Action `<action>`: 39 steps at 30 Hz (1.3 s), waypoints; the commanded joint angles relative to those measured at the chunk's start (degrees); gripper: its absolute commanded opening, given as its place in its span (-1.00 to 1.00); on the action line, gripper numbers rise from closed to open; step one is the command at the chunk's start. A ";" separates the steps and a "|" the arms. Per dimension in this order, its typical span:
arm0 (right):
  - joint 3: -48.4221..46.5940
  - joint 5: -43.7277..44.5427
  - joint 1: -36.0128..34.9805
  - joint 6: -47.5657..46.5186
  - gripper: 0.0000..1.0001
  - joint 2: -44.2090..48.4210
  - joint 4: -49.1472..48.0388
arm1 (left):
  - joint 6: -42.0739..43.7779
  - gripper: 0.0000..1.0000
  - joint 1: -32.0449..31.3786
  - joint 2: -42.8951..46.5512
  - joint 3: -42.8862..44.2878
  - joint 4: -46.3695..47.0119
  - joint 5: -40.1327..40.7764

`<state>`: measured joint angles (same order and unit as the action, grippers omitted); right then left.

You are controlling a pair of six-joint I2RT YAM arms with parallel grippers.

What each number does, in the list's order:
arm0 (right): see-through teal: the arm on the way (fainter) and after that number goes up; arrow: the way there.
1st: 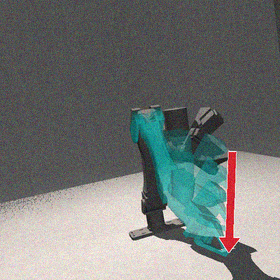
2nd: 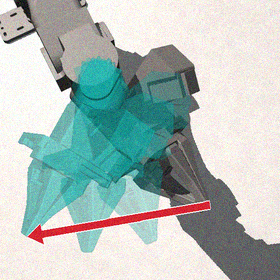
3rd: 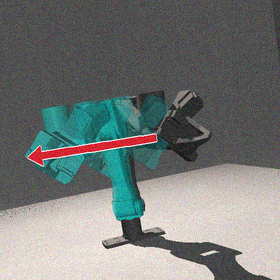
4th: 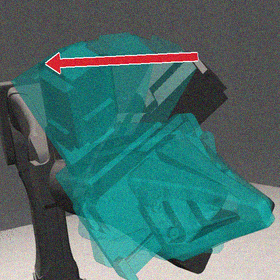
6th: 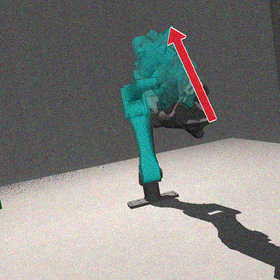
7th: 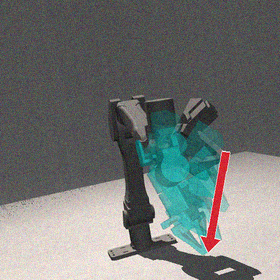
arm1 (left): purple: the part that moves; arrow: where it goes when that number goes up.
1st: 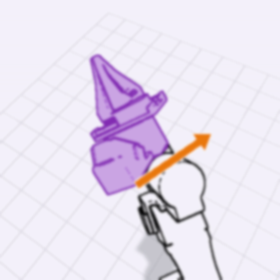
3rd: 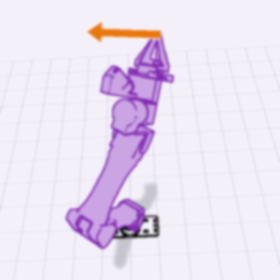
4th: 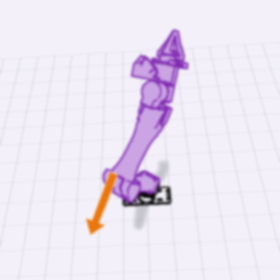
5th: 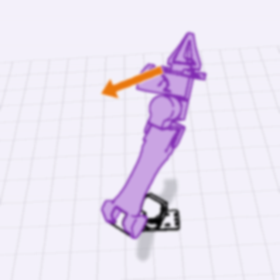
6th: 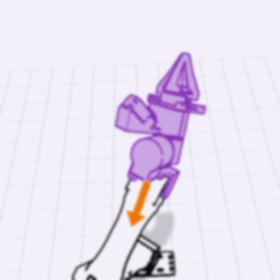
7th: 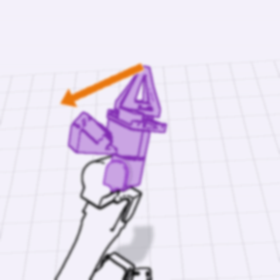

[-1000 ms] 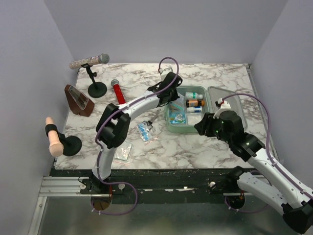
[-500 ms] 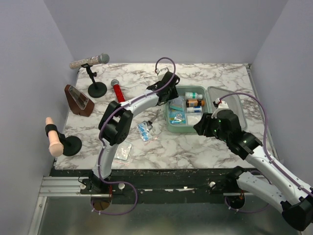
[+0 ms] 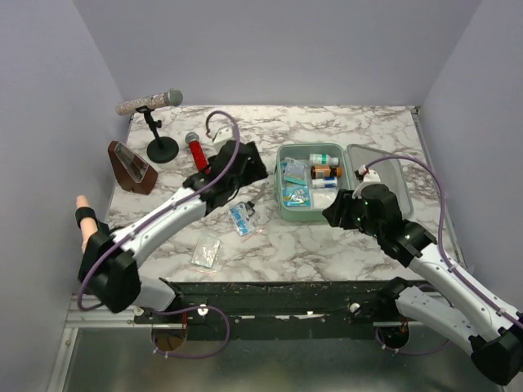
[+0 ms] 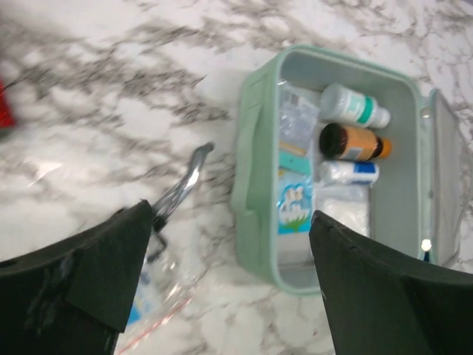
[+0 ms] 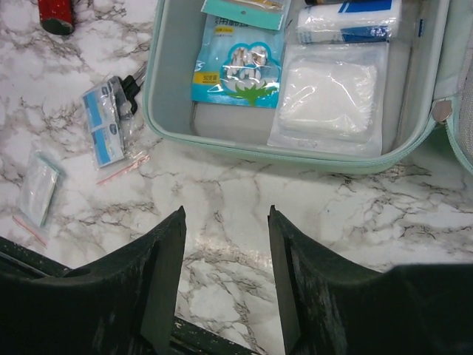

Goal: Organize the medicine kit

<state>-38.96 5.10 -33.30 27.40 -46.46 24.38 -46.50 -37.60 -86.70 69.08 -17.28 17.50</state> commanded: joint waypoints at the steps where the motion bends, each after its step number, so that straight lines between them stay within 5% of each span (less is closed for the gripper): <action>1: 1.96 -1.76 -0.19 -0.41 0.14 -0.47 -2.05 | -2.10 0.99 0.87 13.62 -16.92 -4.43 6.41; 7: 3.01 -4.57 -0.28 -0.42 0.14 -2.76 -4.25 | -7.19 0.99 0.78 25.86 -28.02 -13.38 10.71; 13: 3.89 -7.12 -0.28 0.20 0.13 -5.04 -7.33 | -11.24 0.99 0.95 22.99 -30.59 -16.83 11.77; 26: 4.50 -6.07 -0.28 -1.03 0.13 -0.66 -4.61 | -8.96 0.85 2.27 8.66 -31.99 13.32 -3.26; 32: 5.21 -6.24 -0.28 -0.68 0.14 -0.91 -3.73 | -8.87 0.65 2.45 2.86 -31.20 14.03 -4.14; 39: 4.51 -5.54 -0.28 -0.68 0.14 -1.53 -3.38 | -8.26 0.19 2.45 0.82 -31.11 12.18 -3.79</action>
<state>-34.35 -1.17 -33.30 27.35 -47.64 19.86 -55.22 -35.24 -84.71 38.52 -3.86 15.33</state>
